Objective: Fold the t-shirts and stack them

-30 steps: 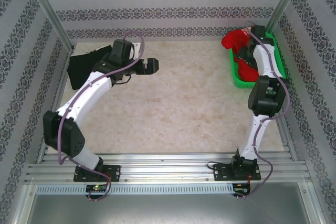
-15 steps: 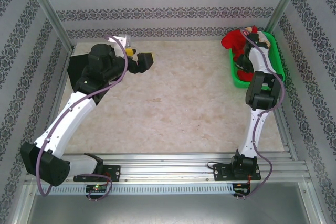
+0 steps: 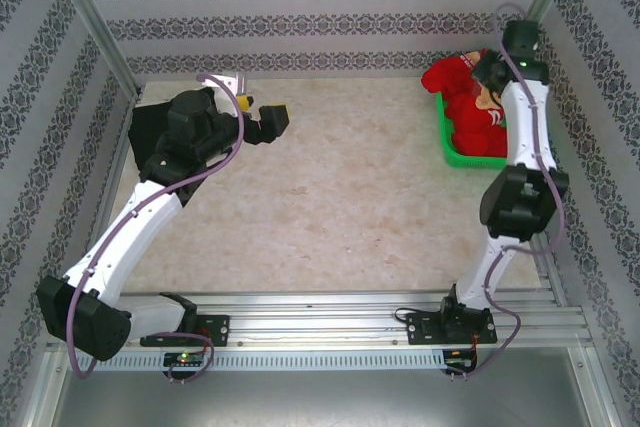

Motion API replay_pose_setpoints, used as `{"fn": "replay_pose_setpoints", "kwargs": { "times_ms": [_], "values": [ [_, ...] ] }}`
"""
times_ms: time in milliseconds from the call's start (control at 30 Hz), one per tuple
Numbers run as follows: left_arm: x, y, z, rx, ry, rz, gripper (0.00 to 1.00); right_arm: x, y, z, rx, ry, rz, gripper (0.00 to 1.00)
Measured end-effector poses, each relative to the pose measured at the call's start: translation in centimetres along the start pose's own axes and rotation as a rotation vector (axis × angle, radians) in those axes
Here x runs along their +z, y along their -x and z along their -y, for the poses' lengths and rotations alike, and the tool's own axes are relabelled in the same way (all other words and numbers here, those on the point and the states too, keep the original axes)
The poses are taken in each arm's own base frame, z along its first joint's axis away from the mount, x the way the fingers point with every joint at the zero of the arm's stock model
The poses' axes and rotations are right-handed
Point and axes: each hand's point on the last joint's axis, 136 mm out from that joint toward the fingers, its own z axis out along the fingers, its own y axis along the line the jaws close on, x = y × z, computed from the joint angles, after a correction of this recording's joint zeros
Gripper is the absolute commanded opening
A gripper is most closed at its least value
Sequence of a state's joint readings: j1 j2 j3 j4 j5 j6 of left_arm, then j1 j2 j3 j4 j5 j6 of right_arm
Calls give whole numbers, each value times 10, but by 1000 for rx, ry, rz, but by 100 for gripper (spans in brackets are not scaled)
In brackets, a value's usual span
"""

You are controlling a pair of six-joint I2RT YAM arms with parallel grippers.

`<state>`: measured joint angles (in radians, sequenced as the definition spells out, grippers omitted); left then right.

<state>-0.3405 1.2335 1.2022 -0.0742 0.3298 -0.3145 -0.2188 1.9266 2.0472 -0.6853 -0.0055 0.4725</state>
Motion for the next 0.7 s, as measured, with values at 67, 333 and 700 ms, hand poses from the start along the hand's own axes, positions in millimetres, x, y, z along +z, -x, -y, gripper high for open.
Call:
{"fn": "replay_pose_setpoints", "kwargs": {
  "times_ms": [67, 333, 700],
  "values": [
    [1, -1, -1, 0, 4, 0, 100, -35, 24, -18, -4, 73, 86, 8],
    [3, -1, -4, 2, 12, 10, 100, -14, 0, -12, -48, 68, -9, 65],
    [1, 4, -10, 2, 52, 28, 100, 107, -147, 71, -42, -149, -455, 74]
  ]
}}
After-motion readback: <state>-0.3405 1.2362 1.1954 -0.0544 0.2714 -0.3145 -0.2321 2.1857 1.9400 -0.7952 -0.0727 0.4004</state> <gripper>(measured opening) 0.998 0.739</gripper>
